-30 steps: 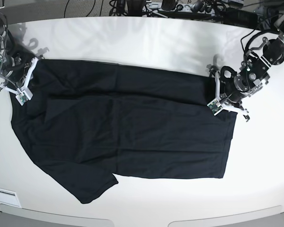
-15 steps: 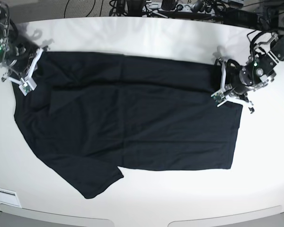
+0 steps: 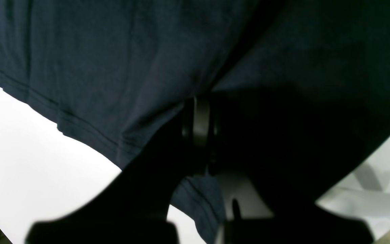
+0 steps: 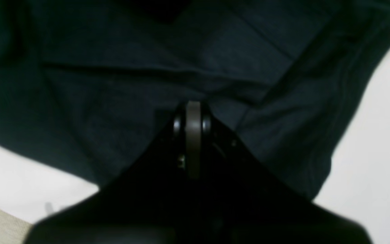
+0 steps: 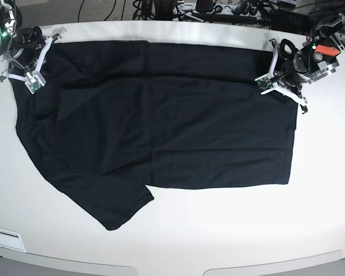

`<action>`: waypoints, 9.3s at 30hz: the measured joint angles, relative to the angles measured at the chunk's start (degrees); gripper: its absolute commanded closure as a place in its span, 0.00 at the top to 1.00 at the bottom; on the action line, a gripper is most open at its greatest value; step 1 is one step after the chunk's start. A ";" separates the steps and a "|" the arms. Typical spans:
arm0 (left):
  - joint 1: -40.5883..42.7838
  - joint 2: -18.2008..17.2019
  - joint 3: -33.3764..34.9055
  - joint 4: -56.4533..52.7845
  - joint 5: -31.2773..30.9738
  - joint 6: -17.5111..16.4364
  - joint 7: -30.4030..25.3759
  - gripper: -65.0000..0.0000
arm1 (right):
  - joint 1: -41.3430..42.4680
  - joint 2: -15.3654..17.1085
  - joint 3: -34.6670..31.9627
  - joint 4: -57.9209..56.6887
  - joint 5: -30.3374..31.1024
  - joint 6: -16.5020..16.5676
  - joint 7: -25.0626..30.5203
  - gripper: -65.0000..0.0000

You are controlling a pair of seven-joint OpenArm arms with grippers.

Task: Fold the T-shirt properly
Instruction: 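Regrasp the shoulder edge with both grippers and drag the shirt away, then move both grippers to the hem corners and grasp them, then lift the hem with both grippers and fold it over toward the collar, then release the hem and grasp the sleeve edge with the right gripper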

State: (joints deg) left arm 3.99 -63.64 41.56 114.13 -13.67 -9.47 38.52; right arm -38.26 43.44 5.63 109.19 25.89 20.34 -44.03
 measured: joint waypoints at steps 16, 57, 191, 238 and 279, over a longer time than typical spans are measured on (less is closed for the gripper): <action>4.07 -1.20 0.42 6.23 -1.36 -0.85 2.89 0.00 | -14.40 -0.48 14.97 4.02 9.49 3.41 -6.32 0.00; -2.25 2.62 -16.50 1.60 6.12 20.37 -0.57 0.00 | -13.94 -0.37 15.13 18.93 -1.95 -5.18 -2.05 0.00; -38.12 23.65 -29.14 -59.39 -52.61 -29.18 27.34 0.00 | 53.07 3.61 -9.18 -25.99 43.65 19.37 -24.59 0.00; -26.51 13.55 -29.03 -50.47 -70.38 -29.14 41.09 0.22 | 43.67 7.98 -9.14 -24.81 57.09 19.58 -36.35 0.02; -24.96 13.49 -29.03 -50.42 -70.36 -28.26 41.24 0.60 | 50.99 -13.44 -8.44 -39.76 39.28 17.66 -20.76 0.46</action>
State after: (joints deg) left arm -20.97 -50.15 12.53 63.70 -84.03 -37.74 79.77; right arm 12.73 30.00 -2.81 69.43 65.17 38.00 -64.79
